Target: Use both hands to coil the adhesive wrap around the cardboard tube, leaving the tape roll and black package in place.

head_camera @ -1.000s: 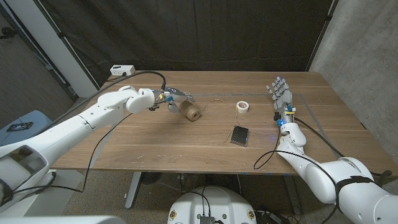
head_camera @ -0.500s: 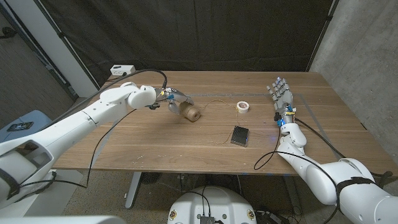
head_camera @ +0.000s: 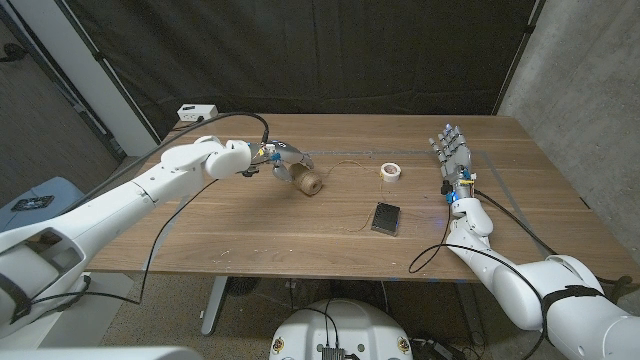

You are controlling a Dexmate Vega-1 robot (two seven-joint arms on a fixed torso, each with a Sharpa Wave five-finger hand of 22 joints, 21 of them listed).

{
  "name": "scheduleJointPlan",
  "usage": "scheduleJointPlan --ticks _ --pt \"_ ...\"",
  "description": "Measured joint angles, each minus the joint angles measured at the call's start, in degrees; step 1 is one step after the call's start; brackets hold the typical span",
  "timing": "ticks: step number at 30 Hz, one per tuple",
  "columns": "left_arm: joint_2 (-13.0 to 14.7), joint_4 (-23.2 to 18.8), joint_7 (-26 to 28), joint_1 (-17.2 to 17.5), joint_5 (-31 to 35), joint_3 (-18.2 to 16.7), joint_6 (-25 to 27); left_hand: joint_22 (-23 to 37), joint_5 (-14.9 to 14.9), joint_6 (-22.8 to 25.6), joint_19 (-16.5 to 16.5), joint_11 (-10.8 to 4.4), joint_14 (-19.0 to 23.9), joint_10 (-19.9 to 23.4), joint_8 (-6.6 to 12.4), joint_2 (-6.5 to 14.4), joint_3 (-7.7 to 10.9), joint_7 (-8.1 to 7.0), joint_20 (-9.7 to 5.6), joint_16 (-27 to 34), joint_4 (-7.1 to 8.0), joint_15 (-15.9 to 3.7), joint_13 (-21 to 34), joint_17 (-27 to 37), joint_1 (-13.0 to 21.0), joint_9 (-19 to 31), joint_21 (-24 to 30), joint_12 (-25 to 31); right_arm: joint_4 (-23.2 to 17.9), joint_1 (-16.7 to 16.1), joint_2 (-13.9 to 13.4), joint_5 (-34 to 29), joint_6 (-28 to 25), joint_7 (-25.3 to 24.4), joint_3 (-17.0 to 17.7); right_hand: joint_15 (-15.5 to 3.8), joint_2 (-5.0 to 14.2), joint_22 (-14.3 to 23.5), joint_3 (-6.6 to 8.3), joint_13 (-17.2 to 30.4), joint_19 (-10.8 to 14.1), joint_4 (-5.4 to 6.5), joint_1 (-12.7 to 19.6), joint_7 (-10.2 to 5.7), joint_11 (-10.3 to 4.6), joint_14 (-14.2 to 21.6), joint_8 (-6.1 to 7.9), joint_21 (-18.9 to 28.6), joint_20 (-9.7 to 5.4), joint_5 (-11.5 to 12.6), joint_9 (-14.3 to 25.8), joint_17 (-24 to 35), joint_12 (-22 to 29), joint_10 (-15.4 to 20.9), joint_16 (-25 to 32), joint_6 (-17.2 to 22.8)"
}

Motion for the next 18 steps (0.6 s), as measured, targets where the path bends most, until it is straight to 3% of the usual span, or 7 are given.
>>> scheduleJointPlan --ticks 18 --pt "-0.4 -0.3 -1.2 0.2 0.0 0.3 1.6 0.3 -0.4 -0.2 0.0 0.21 0.3 -0.2 0.47 -0.2 -0.98 0.44 -0.01 1.5 0.17 -0.33 1.2 1.6 0.9 0.7 0.0 1.1 0.0 0.0 -0.2 0.2 -0.2 0.0 0.2 0.00 0.00 0.0 0.00 0.0 0.0 0.00 0.0 0.00 -0.11 0.0 0.00 0.0 0.01 0.0 0.0 0.0 0.0 -0.1 0.0 0.0"
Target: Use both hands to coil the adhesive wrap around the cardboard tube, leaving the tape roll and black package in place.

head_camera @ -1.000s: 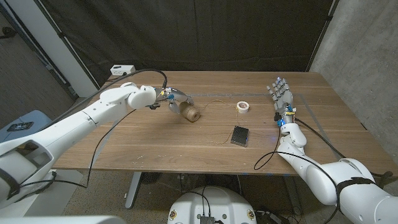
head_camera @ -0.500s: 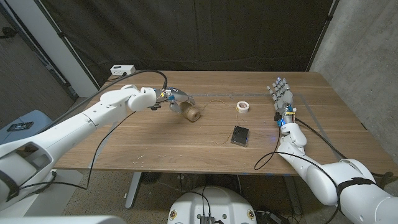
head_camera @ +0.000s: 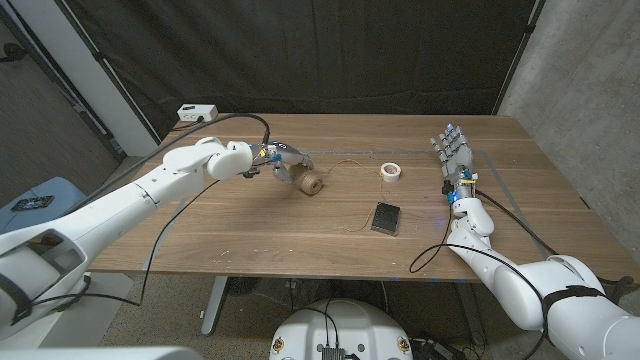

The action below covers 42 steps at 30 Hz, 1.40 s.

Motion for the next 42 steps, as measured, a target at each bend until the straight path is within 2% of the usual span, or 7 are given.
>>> scheduleJointPlan --ticks 13,21,25,35,42 --pt "-0.4 -0.2 -1.7 0.1 -0.4 0.6 1.8 0.2 -0.4 -0.9 -0.3 0.59 0.2 -1.2 -0.24 -0.3 -0.94 0.52 0.31 1.5 0.14 0.10 1.3 1.8 0.3 0.7 0.0 1.1 -0.5 0.0 -0.4 0.0 -0.8 -0.7 -0.1 0.00 0.00 0.0 0.00 0.0 0.0 0.00 0.0 -0.32 0.00 0.0 0.00 0.0 0.00 0.0 0.0 0.0 0.0 0.0 0.4 -0.3" --pt "-0.5 -0.2 0.3 0.7 -0.4 0.6 2.3 1.0 -1.0 5.4 3.0 -0.81 5.2 4.6 3.87 -0.6 -3.01 -0.41 0.49 7.4 -0.03 -2.10 5.1 5.9 2.5 2.8 2.1 6.6 -1.5 -0.6 -0.6 0.0 -1.1 -1.1 -0.3 0.00 0.00 0.0 0.00 0.0 0.0 0.00 0.0 -0.32 0.00 0.0 0.00 0.0 0.00 0.0 0.0 0.0 0.0 0.0 0.4 -0.3" --pt "-0.5 0.0 2.3 1.2 -0.1 0.5 2.2 1.5 -1.4 7.7 3.8 -1.24 6.3 6.6 5.84 -1.1 -3.77 -0.77 0.71 10.3 -0.15 -2.12 6.9 6.3 3.4 3.8 3.1 8.6 -1.9 -0.7 -0.6 0.0 -1.2 -1.2 -0.3 0.00 0.00 0.0 0.00 0.0 0.0 0.00 0.0 -0.32 0.00 0.0 0.00 0.0 0.00 0.0 0.0 0.0 0.0 0.0 0.4 -0.3" --pt "-0.4 0.1 5.4 2.1 0.3 0.1 2.1 2.1 -1.4 8.8 4.5 -1.66 6.6 7.4 7.69 -1.6 -4.49 -1.23 0.81 13.0 0.06 -2.25 8.2 6.3 3.9 5.0 3.8 10.2 -2.5 -1.0 -0.8 0.0 -1.3 -1.4 -0.5 0.00 0.00 0.0 0.00 0.0 0.0 0.00 0.0 -0.31 0.00 0.0 0.00 0.0 0.00 0.0 0.0 0.0 0.2 0.0 0.4 -0.3" --pt "-0.4 0.1 6.8 2.5 0.5 -0.1 2.2 2.6 -1.5 9.1 4.8 -1.77 6.6 7.7 8.40 -1.7 -4.96 -0.95 0.50 14.1 0.07 -2.26 8.7 6.3 4.0 5.8 4.2 10.7 -2.9 -1.3 -0.8 0.0 -1.4 -1.4 -0.5 0.00 0.00 0.0 0.00 0.0 0.0 0.00 0.0 -0.31 0.00 0.0 0.23 0.0 0.00 0.0 0.0 0.0 0.2 0.0 0.4 -0.3"
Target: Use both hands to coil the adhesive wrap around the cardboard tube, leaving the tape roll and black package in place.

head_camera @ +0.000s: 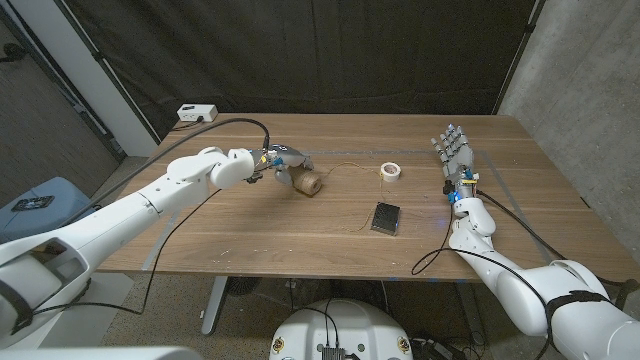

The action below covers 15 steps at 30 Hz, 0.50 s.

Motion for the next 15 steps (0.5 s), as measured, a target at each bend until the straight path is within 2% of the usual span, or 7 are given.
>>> scheduleJointPlan --ticks 15 --pt "-0.3 -0.1 2.6 0.9 -0.3 -0.7 1.0 0.3 0.4 0.0 0.0 -0.19 0.0 0.2 1.09 -0.7 -0.56 0.02 0.00 1.1 -0.07 -0.02 2.0 0.0 0.8 0.8 0.9 0.8 -2.6 -1.6 -0.8 -0.5 -0.9 -1.3 -0.6 0.00 0.29 0.0 0.00 0.0 0.0 0.00 -0.3 0.00 0.00 0.0 0.00 0.0 0.00 0.0 0.0 0.0 0.0 0.0 0.0 0.0"
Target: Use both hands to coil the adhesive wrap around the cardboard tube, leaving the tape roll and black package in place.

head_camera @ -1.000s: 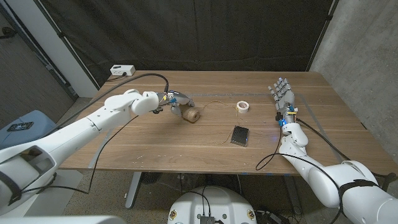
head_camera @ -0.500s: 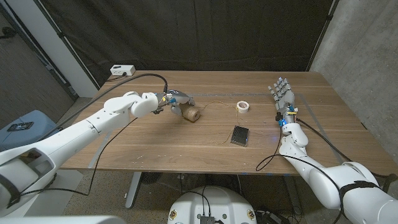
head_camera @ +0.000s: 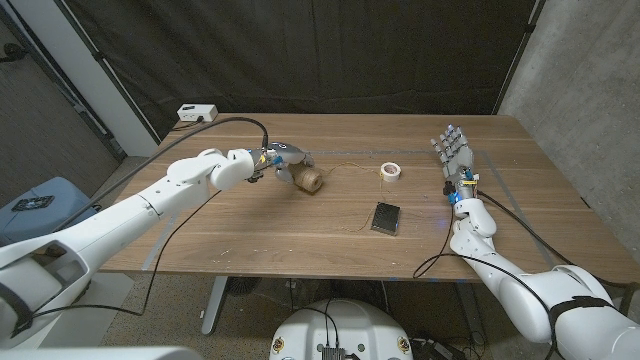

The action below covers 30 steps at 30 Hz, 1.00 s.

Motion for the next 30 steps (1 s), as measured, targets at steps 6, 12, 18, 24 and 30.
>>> scheduleJointPlan --ticks 6,12,18,24,30 --pt "-0.2 0.0 0.9 0.3 -0.4 -0.3 0.4 0.3 0.0 0.0 0.0 0.01 0.3 0.0 0.04 0.0 -0.31 0.00 0.00 0.2 0.15 -0.31 0.8 0.0 0.0 0.4 0.0 0.0 -1.4 -0.9 -0.6 -0.5 -0.7 -0.9 -0.4 0.00 0.00 0.0 0.00 0.0 0.0 0.00 0.0 0.00 0.00 0.0 0.00 0.0 0.02 0.0 0.0 0.0 0.0 0.0 0.0 0.0" --pt "-0.4 0.2 1.7 0.4 -1.0 -0.6 0.7 0.3 0.0 0.0 0.0 0.01 0.3 0.0 0.52 -0.1 -0.31 0.00 0.00 0.5 0.15 -0.31 1.2 0.0 0.1 0.5 0.5 0.2 -3.8 -2.4 -1.5 -1.1 -1.3 -2.0 -1.1 0.00 0.00 0.0 0.00 0.0 0.2 0.00 0.0 0.00 0.00 0.0 0.00 0.0 0.21 0.0 0.0 0.0 0.0 0.0 0.0 0.0" --pt "-0.6 0.9 3.1 0.1 -2.1 -0.7 0.5 0.5 0.0 0.0 0.0 0.01 0.3 0.0 0.70 -0.4 -0.47 0.00 0.00 0.5 0.31 -0.31 1.6 0.0 0.5 0.9 0.5 0.2 -6.1 -3.4 -2.5 -2.2 -2.1 -3.4 -2.3 0.00 0.00 0.0 0.00 0.0 0.2 0.00 0.0 0.00 0.00 0.0 0.00 0.0 0.21 0.0 0.0 0.0 0.0 0.0 0.0 0.0" --pt "-0.8 1.5 3.7 -0.4 -2.7 -0.7 -0.3 0.5 0.0 0.0 0.0 0.01 0.5 0.0 1.21 -0.6 -0.47 -0.01 0.00 0.5 0.30 -0.50 2.0 0.0 0.6 1.2 0.8 0.2 -7.5 -3.5 -3.2 -3.1 -2.5 -4.3 -3.3 0.00 0.00 0.0 0.00 0.0 0.2 0.00 0.0 0.00 0.00 0.0 0.00 0.0 0.20 0.0 0.0 0.0 0.0 0.0 0.0 0.0" --pt "-1.0 2.1 4.1 -0.8 -3.1 -0.7 -0.9 0.8 0.0 0.0 0.0 -0.10 0.5 0.1 1.44 -0.6 -0.47 -0.01 0.00 0.5 0.30 -0.51 2.0 0.0 0.6 1.3 0.8 0.7 -8.8 -3.4 -3.9 -4.0 -2.5 -5.2 -4.0 0.00 -0.01 0.0 0.00 0.0 0.2 0.00 0.0 0.00 0.00 0.0 0.00 0.0 0.20 0.0 0.0 0.0 0.0 0.0 0.0 0.0"
